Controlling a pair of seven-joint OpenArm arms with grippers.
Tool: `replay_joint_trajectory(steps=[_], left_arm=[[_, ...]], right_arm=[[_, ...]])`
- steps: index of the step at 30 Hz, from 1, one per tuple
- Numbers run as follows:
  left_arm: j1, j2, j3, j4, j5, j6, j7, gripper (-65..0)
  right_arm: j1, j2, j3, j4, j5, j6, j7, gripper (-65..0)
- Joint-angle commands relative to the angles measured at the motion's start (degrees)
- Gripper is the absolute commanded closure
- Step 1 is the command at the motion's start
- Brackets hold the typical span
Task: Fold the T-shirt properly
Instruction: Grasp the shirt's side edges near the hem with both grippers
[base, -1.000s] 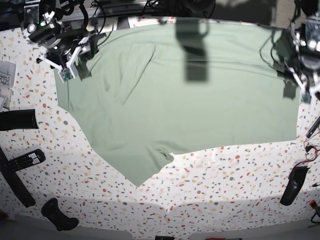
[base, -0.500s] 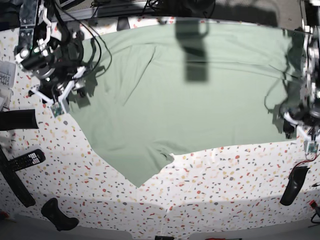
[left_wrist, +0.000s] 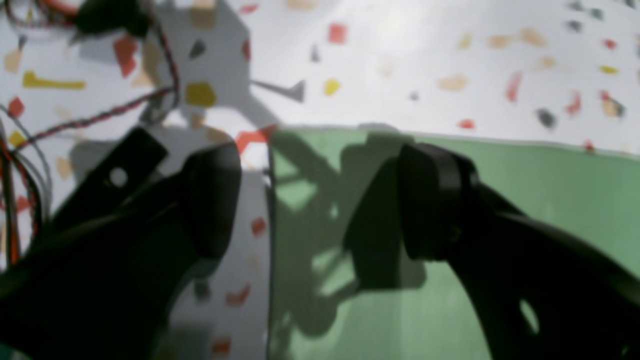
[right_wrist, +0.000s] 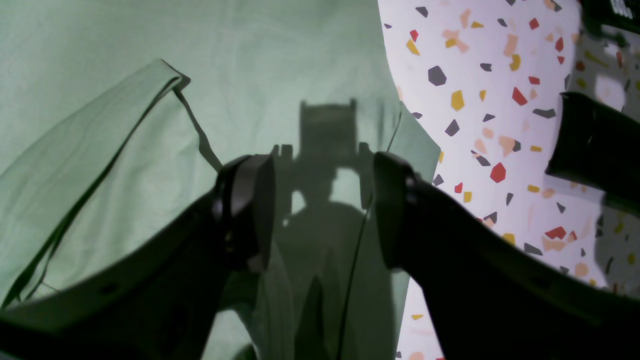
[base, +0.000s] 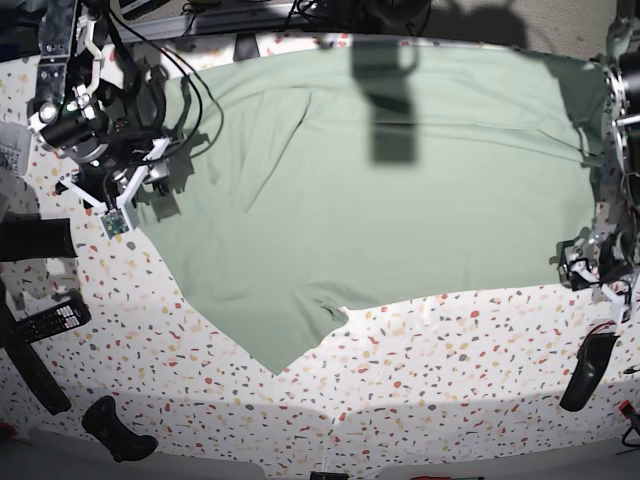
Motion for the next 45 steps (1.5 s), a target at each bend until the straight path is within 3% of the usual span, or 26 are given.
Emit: replay_joint_trajectory(steps=[1,3,5,8,10,14,17,26,31,36,45], left_arm=[[-1.95,-1.05,-0.24,-0.72,-0.22,0.11,-0.79,-44.8],[-1.9,-1.01,-0.24,-2.32,-0.22,-0.57,-1.03,-44.8],[-1.6,-0.9,-0.24,-2.47,-0.48,-3.32,1.11,-44.8],[-1.6,-0.76,-0.24,-2.47,-5.14,-6.84,5.05,-43.1],[-1.6,-0.76,-0.24,-2.43,-7.89,-6.93,5.4,-35.2],[-1.62,-0.85,-0.24,-2.43,-8.07,-6.93,2.97,-12.2],[-1.62,-1.07,-0.24,-2.43,-8.11,-6.93,2.58,-1.0],[-1.62,-1.07,-0.24,-2.43,-8.11,-6.95,1.51,0.0],[-1.62,-1.03,-0.24,-2.43,-8.11,-6.93,2.01,0.0],[-1.62,-1.05,-0.24,-2.43,-8.13,-6.93,1.97,0.0],[-1.62,-1.05,-0.24,-2.43,-8.11,-6.93,2.01,0.0]], right_arm=[[0.48,0.74,0.31,1.05,0.44,-0.07,1.09,-29.4],[0.48,0.74,0.31,1.05,0.46,-0.04,1.09,-29.4],[0.48,0.76,0.31,1.05,0.48,-0.04,1.16,-29.4],[0.48,0.76,0.31,1.05,2.25,-0.04,1.18,-29.4],[0.48,0.76,0.31,1.05,4.04,-0.02,1.18,-29.4],[0.48,0.76,0.31,1.05,4.87,0.0,1.31,-29.4],[0.48,0.76,0.31,1.05,4.87,0.0,1.4,-29.4],[2.97,0.76,0.31,-0.17,4.9,-0.04,7.34,-29.4],[10.88,0.59,0.31,-6.19,4.9,-2.97,5.2,-29.4],[21.14,0.61,0.31,-16.31,4.24,-3.08,1.66,-29.5],[42.86,0.57,0.31,-46.51,2.69,7.04,3.34,-29.5]])
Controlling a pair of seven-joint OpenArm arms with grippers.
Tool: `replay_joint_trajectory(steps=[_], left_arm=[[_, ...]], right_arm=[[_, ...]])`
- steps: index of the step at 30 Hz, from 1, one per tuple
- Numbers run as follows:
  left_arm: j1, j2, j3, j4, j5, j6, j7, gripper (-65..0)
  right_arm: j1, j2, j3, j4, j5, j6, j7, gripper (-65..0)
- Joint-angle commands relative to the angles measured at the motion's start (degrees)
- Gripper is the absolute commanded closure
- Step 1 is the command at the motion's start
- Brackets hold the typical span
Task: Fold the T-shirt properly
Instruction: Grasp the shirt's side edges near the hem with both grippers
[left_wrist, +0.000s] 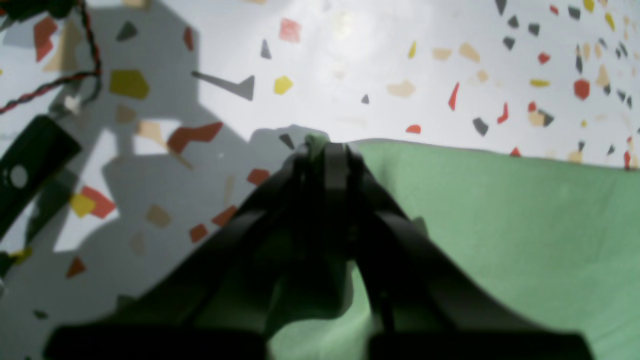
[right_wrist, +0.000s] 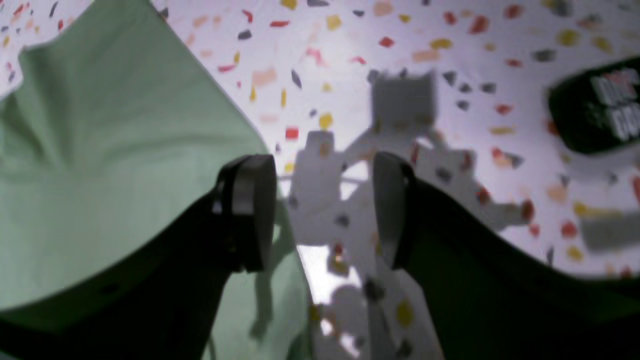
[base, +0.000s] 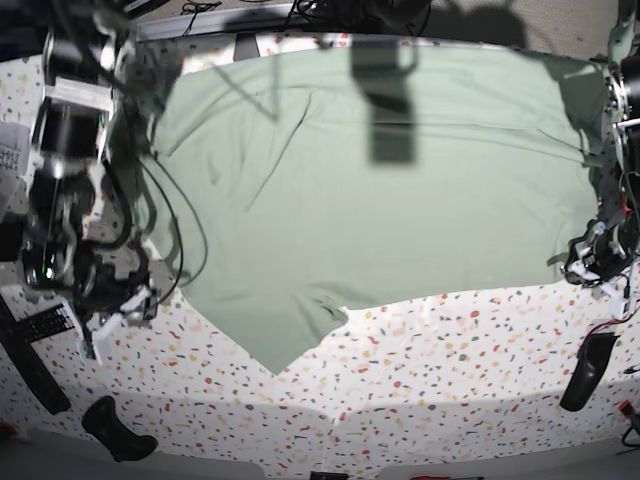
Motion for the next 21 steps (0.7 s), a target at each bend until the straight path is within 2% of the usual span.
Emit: replay_joint_trajectory(steps=[1,4,8,21], left_arm=[[-1.27,-1.03,0.0,0.55,-0.28,-0.5,0.07,0.0],[-1.29,-1.03,0.0,0.55,-0.31,-0.5,0.83,0.0],[-1.29,-1.03,0.0,0.55,-0.31,-0.5,0.79,0.0],[-1.29,-1.03,0.0,0.55,-0.31,-0.5,0.81,0.0]], right_arm=[[3.89,0.7,0.24,-2.95,-0.85,1.18,0.92,-29.5],[9.86,0.72,0.24,-14.62,-2.29,5.16,0.94,-29.5],[13.75,0.31,0.24,-23.67,-1.9,6.25,3.96,-29.5],[13.7,-6.84,0.24,-26.23,-3.8,6.8,4.59,-29.4]])
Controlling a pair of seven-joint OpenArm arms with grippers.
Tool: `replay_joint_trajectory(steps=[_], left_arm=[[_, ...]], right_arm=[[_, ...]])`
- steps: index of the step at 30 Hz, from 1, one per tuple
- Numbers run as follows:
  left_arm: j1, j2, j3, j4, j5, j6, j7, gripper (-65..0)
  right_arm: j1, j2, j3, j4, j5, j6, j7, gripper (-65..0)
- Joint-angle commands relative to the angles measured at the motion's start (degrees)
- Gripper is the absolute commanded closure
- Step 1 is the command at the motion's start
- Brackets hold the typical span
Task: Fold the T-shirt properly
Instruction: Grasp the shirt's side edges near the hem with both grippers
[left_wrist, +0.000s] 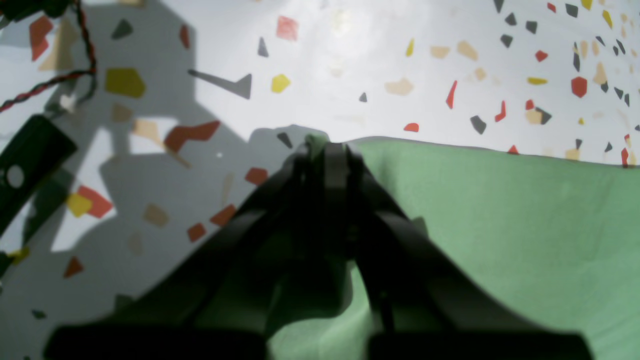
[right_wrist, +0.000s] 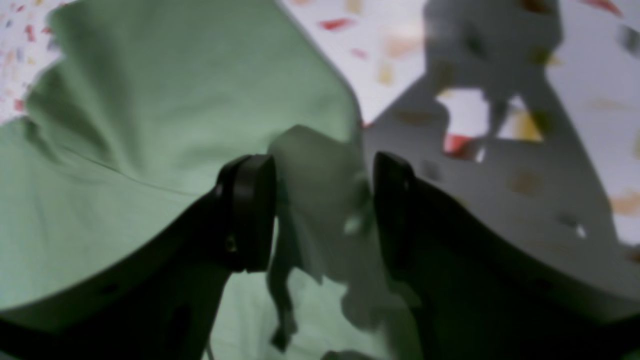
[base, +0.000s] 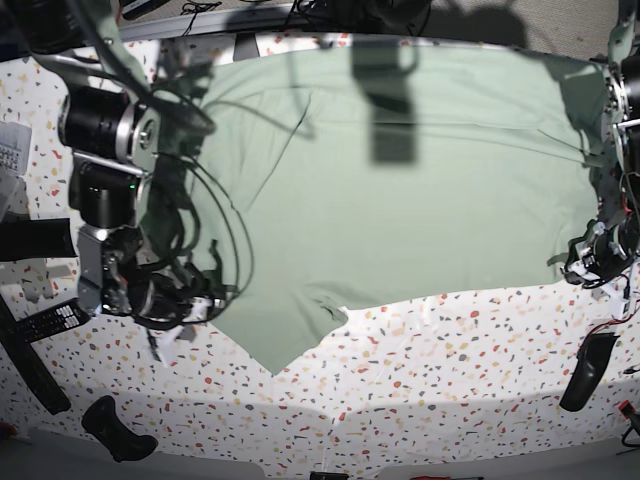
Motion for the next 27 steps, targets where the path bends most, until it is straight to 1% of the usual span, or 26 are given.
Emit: replay_joint_trajectory(steps=[1,3,8,9,10,11,12,14,17,19,21,22,23,27], left_arm=[[-1.29,-0.96,0.0,0.52,-0.28,-0.39,-0.07,0.0],[-1.29,-0.96,0.0,0.52,-0.28,-0.39,-0.04,0.0],[-1.29,-0.96,0.0,0.52,-0.28,-0.39,-0.04,0.0],[-1.29,-0.96,0.0,0.52,-0.28,-0.39,-0.07,0.0],[-1.29,-0.96,0.0,0.52,-0.28,-0.39,-0.07,0.0],[-1.29,-0.96,0.0,0.52,-0.28,-0.39,-0.04,0.0],[-1.29,-0.96,0.0,0.52,-0.28,-0.39,-0.04,0.0],[-1.29,-0.96,0.0,0.52,-0.28,-0.39,-0.02,0.0],[-1.44,-0.96,0.0,0.52,-0.28,-0.37,-0.07,0.0],[-1.77,-0.83,0.0,0.52,0.42,-0.35,-1.46,0.0],[-2.25,-0.48,0.0,0.52,4.0,0.15,-3.34,0.0],[-2.69,-0.13,0.0,0.52,5.44,0.94,-3.63,0.0],[-3.1,0.31,0.0,0.52,6.51,1.66,-3.56,0.0],[-5.01,2.23,0.0,0.52,6.84,1.77,-3.96,0.0]], right_arm=[[2.05,0.2,0.2,0.87,-0.22,0.7,0.81,-29.4],[2.03,-0.15,0.2,0.87,-1.36,0.63,1.46,-29.4],[2.03,0.0,0.2,0.87,-1.46,0.31,1.38,-29.4],[2.03,-0.04,0.2,0.87,-1.44,0.31,1.38,-28.1],[2.03,-0.04,0.2,0.87,-1.44,0.31,1.38,-25.3],[2.03,-0.02,0.2,0.87,-1.44,0.31,1.38,-20.9],[2.05,0.0,0.2,0.87,-1.44,0.31,1.4,-14.6],[2.12,0.04,0.2,0.9,-1.44,0.35,1.73,0.0],[2.71,0.0,0.2,0.92,-1.42,0.37,3.78,0.0],[3.28,0.02,0.2,0.92,-1.46,0.37,5.9,0.0],[3.96,0.02,0.2,0.92,-1.75,0.28,7.08,0.0],[4.31,0.02,0.2,0.92,-2.23,0.13,7.39,0.0],[4.7,0.0,0.2,0.9,-3.17,-0.39,7.78,0.0],[6.19,0.11,0.2,0.9,-6.16,-3.58,8.79,0.0]])
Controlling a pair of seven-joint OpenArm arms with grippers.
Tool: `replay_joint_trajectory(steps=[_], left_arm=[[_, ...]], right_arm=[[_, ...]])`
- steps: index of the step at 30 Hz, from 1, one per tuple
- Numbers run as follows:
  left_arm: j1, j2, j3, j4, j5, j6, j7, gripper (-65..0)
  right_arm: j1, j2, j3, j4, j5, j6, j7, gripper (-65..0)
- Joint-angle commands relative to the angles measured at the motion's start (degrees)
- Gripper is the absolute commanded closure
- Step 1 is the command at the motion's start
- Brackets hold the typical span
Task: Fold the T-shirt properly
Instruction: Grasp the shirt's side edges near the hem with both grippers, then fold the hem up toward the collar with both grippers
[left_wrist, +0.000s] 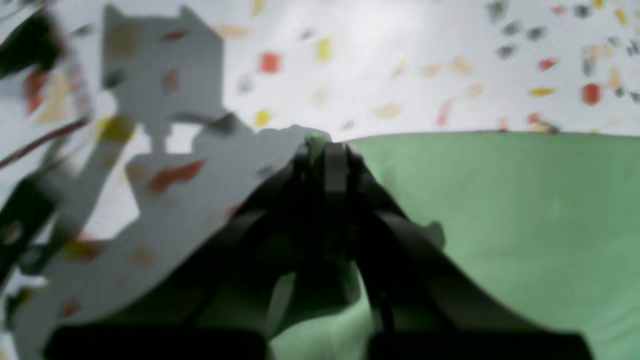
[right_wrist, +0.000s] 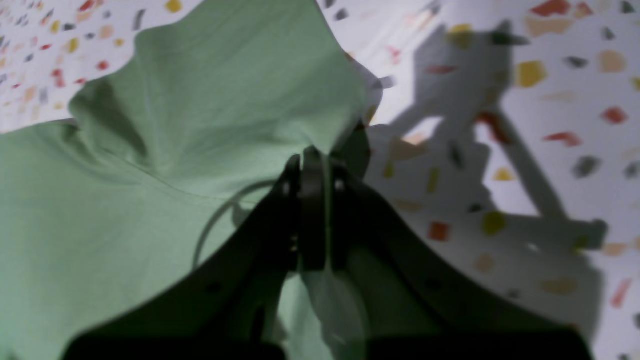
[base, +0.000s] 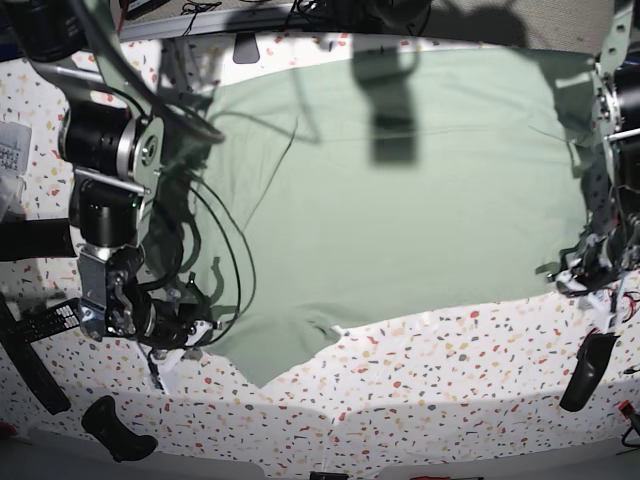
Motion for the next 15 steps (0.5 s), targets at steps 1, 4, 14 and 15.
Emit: replay_joint_trajectory(steps=[1,4,14,15], left_arm=[[-2.45,-0.39,0.0,0.79,-0.66,-0.35,-1.33,0.0],[-4.02,1.01,0.0,0.79,0.31,-0.33,-1.42,0.0],[-7.72,1.55,0.0,1.16,0.04,-0.63,0.66,0.0],[-7.65,1.6,0.0,1.57,-1.07,-1.53,1.07,0.0]], right_arm=[[2.71,0.66,0.2,0.9,0.46,-0.66,1.64,0.0],[3.61,1.01,0.2,0.9,0.87,-0.72,1.57,0.0],[3.98,1.99,0.2,3.45,1.46,4.28,2.16,0.0],[3.82,2.14,0.2,4.13,2.1,6.9,2.23,0.0]])
